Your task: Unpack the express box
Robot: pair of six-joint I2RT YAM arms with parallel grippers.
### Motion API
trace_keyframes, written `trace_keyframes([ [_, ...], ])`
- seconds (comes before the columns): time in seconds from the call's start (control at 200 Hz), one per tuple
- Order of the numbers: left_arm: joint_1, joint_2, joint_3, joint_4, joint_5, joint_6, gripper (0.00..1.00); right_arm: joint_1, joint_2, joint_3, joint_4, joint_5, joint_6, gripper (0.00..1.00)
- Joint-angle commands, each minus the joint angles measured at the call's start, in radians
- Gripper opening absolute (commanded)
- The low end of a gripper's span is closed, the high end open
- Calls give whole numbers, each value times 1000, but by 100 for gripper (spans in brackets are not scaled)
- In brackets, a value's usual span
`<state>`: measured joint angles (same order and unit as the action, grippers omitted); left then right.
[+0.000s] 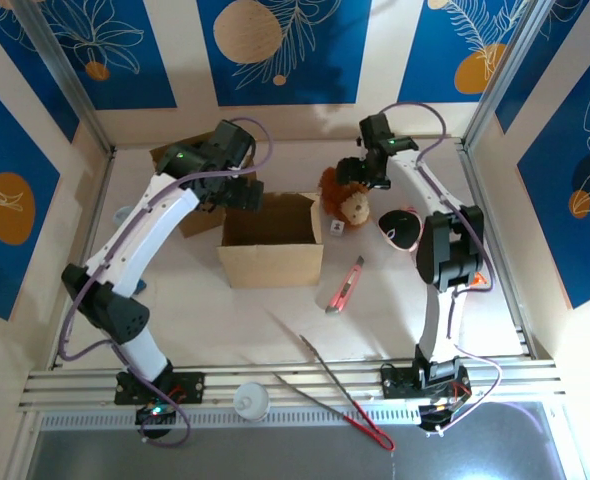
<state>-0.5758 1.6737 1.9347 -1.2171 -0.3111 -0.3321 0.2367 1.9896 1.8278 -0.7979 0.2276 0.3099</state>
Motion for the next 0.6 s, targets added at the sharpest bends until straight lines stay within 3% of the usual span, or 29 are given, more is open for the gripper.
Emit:
trace_keyframes([
  [0.0, 10, -115, 31, 68, -67, 66, 100, -4, -208, 4, -10, -7, -11, 96],
  [0.035, 11, -149, 9, 104, -79, 84, 100, -5, -253, -28, 2, -9, -12, 100],
  [0.265, 33, -267, -138, 199, -38, 99, 100, -29, -361, -145, -5, 3, -7, 99],
  [0.595, 35, -270, -274, 256, 19, 62, 100, -44, -114, -136, 130, -50, 14, 97],
])
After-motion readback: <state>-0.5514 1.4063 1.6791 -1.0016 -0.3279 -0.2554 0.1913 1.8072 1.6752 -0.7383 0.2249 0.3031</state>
